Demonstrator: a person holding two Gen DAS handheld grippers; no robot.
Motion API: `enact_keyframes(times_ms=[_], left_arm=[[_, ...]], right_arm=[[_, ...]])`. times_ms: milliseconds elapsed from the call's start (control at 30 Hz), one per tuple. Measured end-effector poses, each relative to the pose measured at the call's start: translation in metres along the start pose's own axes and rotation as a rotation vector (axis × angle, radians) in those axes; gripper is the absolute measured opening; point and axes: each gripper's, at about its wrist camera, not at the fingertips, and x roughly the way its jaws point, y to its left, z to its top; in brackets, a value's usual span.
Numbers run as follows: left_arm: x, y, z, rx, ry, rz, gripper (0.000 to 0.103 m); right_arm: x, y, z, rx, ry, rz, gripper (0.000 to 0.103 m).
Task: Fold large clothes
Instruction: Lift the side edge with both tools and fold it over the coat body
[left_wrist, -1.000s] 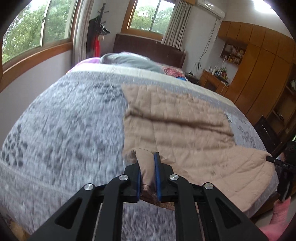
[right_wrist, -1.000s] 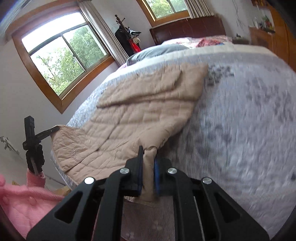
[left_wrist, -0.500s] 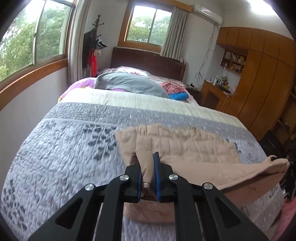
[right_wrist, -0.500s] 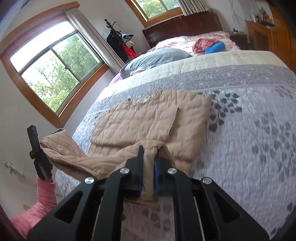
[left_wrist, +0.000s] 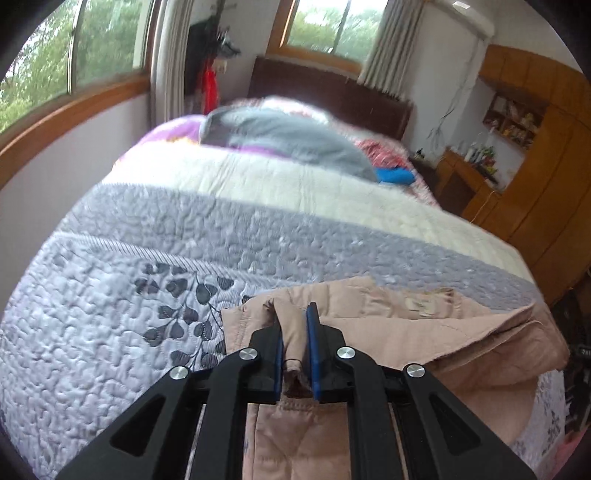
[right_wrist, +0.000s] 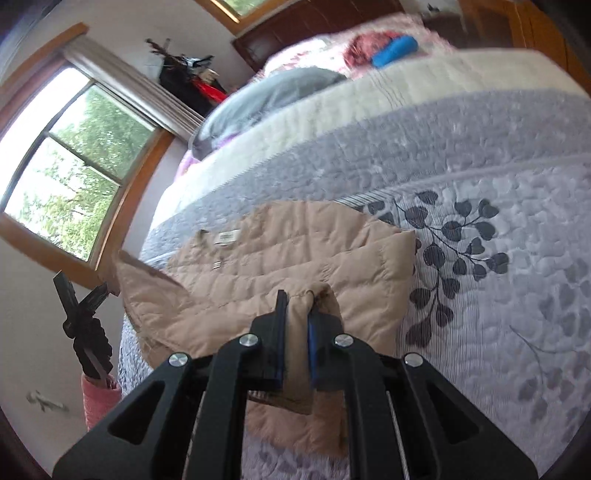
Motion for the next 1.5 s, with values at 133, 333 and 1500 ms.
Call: enact_keyframes(times_ms=[133,333,1500], left_arm=[[0.045,0.008,0.002,-0.034,0.076,0.015,0.011],[0.093,0.024,-0.001,-0.097,0.162,-0.016,0.014],[0.001,0.022,-0.113,0.008,0.116,-0.074,0.020]], right_arm=[[0.029,-0.019,0.012,0.055,0.036,0.006,0.008],[0.049,-0.035,0.018,0.092,0.058,0.021,0.009],[0.018,-0.003,-0.104,-0.069,0.004,-0.047,0.008]])
